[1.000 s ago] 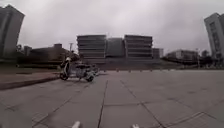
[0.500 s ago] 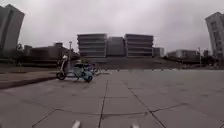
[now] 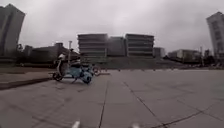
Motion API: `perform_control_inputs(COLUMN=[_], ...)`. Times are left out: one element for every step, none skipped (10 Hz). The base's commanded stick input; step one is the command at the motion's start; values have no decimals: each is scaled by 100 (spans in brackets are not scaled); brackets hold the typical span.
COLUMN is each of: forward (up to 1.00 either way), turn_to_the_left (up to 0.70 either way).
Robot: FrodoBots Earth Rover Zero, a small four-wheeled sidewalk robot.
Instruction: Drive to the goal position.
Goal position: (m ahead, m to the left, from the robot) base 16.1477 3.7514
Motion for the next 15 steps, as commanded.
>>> perform_control_inputs(forward=[70, 70, 70, 70, 70, 70, 70, 70, 70, 70, 70, 70, 70, 70, 70], turn_to_the_left=[-1, -1, -1, -1, -1, -1, -1, -2, -2, -3, -2, -1, -1, -1, -1])
